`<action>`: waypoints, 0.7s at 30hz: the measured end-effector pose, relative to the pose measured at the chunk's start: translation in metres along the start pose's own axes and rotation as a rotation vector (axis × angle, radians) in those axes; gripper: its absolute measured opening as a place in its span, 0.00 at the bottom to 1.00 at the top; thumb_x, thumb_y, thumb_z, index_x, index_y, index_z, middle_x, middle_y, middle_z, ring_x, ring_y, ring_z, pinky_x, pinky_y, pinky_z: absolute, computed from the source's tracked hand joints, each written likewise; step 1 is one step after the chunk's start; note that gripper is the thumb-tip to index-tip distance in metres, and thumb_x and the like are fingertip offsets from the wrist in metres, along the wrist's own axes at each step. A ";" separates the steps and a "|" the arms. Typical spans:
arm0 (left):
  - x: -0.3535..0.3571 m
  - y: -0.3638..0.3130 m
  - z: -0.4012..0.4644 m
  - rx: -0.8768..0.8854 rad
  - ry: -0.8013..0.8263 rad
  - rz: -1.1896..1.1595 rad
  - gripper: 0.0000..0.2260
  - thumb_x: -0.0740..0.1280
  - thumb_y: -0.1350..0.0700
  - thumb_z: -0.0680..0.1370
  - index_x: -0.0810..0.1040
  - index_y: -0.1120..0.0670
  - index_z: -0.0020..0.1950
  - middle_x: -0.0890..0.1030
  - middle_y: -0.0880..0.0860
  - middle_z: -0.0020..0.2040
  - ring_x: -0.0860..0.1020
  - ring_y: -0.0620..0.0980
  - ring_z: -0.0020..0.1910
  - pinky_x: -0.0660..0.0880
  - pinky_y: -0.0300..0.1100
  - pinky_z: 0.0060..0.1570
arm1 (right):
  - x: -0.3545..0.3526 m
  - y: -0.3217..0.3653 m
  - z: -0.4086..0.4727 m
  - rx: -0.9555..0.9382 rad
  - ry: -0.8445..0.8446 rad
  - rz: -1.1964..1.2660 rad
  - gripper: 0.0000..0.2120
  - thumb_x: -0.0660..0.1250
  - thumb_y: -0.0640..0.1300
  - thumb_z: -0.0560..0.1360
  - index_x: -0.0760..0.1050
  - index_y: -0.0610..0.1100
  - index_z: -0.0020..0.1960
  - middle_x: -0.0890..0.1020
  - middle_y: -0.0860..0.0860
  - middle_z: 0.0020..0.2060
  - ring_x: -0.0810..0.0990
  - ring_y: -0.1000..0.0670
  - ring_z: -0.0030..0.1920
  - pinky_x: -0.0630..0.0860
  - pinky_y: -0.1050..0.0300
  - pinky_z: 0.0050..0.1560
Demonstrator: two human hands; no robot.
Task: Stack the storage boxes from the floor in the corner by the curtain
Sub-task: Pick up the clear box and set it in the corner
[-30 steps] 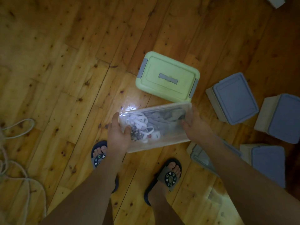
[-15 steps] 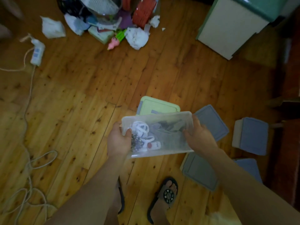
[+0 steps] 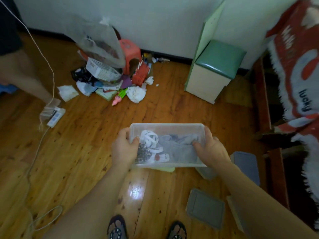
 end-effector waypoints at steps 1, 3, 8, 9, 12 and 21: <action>-0.007 -0.016 0.000 0.019 -0.002 0.008 0.14 0.70 0.52 0.76 0.74 0.46 0.61 0.77 0.42 0.49 0.76 0.46 0.49 0.72 0.42 0.47 | -0.016 0.003 -0.003 0.002 -0.024 0.006 0.30 0.57 0.63 0.79 0.47 0.58 0.75 0.74 0.47 0.55 0.73 0.48 0.45 0.71 0.54 0.39; -0.021 -0.048 -0.003 0.051 -0.011 0.016 0.14 0.70 0.51 0.75 0.73 0.44 0.59 0.77 0.40 0.48 0.76 0.45 0.48 0.71 0.41 0.45 | -0.050 0.011 -0.008 0.003 -0.063 0.001 0.31 0.56 0.64 0.78 0.47 0.59 0.75 0.72 0.50 0.52 0.72 0.51 0.44 0.70 0.57 0.36; -0.052 -0.127 -0.007 0.176 -0.012 0.020 0.17 0.71 0.50 0.75 0.74 0.46 0.63 0.80 0.44 0.53 0.78 0.47 0.53 0.73 0.41 0.50 | -0.130 0.031 -0.017 -0.004 -0.172 -0.010 0.30 0.56 0.64 0.78 0.46 0.59 0.74 0.76 0.49 0.52 0.75 0.51 0.41 0.71 0.58 0.34; -0.058 -0.141 -0.008 0.189 -0.011 0.017 0.18 0.71 0.50 0.75 0.74 0.47 0.64 0.81 0.45 0.56 0.79 0.47 0.55 0.73 0.41 0.52 | -0.145 0.034 -0.019 -0.002 -0.184 -0.016 0.30 0.56 0.64 0.78 0.46 0.59 0.74 0.76 0.48 0.52 0.75 0.51 0.41 0.72 0.57 0.35; -0.079 -0.184 -0.012 0.221 -0.013 0.016 0.21 0.71 0.49 0.76 0.73 0.48 0.68 0.80 0.49 0.61 0.78 0.49 0.58 0.76 0.47 0.58 | -0.195 0.046 -0.027 -0.005 -0.212 -0.038 0.31 0.55 0.64 0.79 0.48 0.57 0.76 0.77 0.48 0.52 0.73 0.52 0.39 0.70 0.58 0.35; -0.153 -0.333 -0.030 0.353 -0.011 -0.024 0.22 0.68 0.47 0.77 0.71 0.47 0.71 0.78 0.49 0.63 0.77 0.51 0.60 0.77 0.52 0.58 | -0.360 0.101 -0.068 -0.045 -0.299 -0.054 0.28 0.56 0.59 0.81 0.56 0.49 0.77 0.76 0.49 0.47 0.73 0.54 0.37 0.66 0.60 0.30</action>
Point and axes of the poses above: each hand's wrist, its own z-axis towards the middle knuckle, its own x-axis out of the palm, y = z × x, the point moved 6 cm from there along z, towards the middle knuckle
